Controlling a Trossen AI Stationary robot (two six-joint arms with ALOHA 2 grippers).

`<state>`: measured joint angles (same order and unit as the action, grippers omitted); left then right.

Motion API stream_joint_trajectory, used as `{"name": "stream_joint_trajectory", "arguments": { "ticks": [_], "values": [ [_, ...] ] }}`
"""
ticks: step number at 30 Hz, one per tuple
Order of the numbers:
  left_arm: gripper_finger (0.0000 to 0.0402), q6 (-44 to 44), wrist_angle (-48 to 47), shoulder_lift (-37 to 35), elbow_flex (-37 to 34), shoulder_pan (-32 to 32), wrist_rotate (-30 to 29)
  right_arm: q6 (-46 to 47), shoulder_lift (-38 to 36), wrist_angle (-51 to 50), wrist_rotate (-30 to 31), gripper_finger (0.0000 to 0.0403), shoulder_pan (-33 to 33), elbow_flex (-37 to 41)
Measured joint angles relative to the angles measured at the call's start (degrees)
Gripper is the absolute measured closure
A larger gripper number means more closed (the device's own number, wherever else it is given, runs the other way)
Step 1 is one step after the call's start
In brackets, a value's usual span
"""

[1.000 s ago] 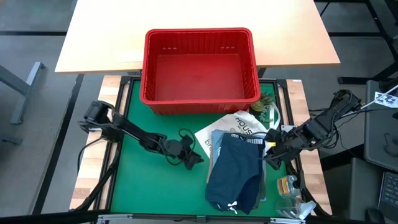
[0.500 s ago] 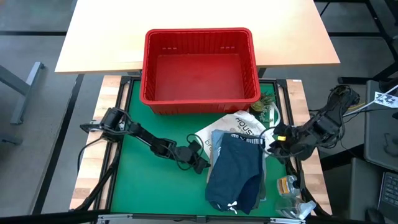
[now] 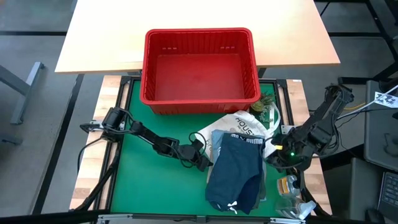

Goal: Fold Laundry from Bin
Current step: Put the stacked clothes into the red organizer bin

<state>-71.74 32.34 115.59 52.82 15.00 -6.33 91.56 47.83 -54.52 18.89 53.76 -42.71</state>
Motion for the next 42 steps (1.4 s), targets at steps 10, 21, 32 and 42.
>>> {"name": "stream_joint_trajectory", "arguments": {
  "ticks": [10,21,32,42],
  "values": [
    [0.0227,0.27,-2.99,-0.02,0.0,0.04,-0.92,0.07,-0.01,0.5,0.24,0.026,-0.13,0.01],
    [0.0228,1.32,-3.63,0.09,-0.13,-0.48,-2.32,-0.09,-0.01,0.5,2.65,0.026,-0.13,0.01],
    [0.0228,3.61,-4.21,0.07,-0.2,-1.05,1.73,-0.28,-0.01,0.61,2.63,0.026,-0.13,0.01],
    [0.0228,10.62,-10.34,0.72,6.3,-3.59,-1.61,-0.31,0.01,0.7,2.61,0.026,-0.14,0.01]
  ]
}}
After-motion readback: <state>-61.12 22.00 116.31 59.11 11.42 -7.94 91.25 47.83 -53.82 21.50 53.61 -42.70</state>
